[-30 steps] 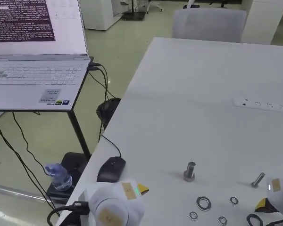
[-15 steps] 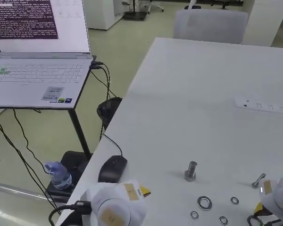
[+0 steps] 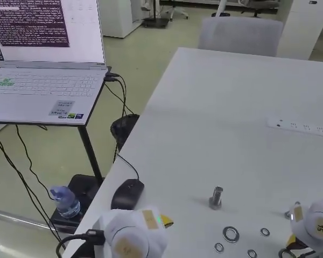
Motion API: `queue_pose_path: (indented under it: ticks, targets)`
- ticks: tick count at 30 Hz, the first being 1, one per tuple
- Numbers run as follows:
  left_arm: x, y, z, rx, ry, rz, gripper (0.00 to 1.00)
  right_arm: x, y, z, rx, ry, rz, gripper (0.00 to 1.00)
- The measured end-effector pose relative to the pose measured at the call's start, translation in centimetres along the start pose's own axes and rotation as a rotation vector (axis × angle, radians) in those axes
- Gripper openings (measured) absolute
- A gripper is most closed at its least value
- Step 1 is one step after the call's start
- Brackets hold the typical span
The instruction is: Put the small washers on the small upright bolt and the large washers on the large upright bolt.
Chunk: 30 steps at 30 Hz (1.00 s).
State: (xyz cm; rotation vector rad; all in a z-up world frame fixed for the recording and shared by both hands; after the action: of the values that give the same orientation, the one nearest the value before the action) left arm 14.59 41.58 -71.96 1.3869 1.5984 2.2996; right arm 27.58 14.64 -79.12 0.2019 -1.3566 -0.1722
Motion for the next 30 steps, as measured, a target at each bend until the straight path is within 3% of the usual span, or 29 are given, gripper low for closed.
queue_pose_path:
  ticks: [8,18,20,30]
  targets:
    - [-0.2,0.3,0.0,-0.002,0.002,0.002,0.73,0.6,0.3,-0.2,-0.027,0.002,-0.006,0.22]
    - [-0.4,0.3,0.8,0.009,0.014,-0.001,0.72,4.7,2.4,-0.6,-0.032,0.006,-0.021,0.22]
    - [-0.4,0.4,0.9,0.010,0.014,-0.003,0.72,5.6,3.0,-0.8,-0.039,0.006,-0.044,0.22]
    - [-0.6,0.6,1.4,0.033,0.008,-0.026,0.73,8.4,6.0,-1.2,-0.026,-0.004,-0.067,0.22]
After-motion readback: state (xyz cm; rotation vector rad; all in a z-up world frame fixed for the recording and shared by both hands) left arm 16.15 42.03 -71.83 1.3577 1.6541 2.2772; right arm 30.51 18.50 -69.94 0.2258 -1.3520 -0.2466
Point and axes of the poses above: the centre of the closed fingertips' face, and the gripper's own axes: x roughly backward along the fingers, z roughly to its left, y roughly out of its top, the point moved 9 cm from there along x, roughly backward along the fingers, and after that the axes turned 12 degrees about y, right-handed, at the moved point
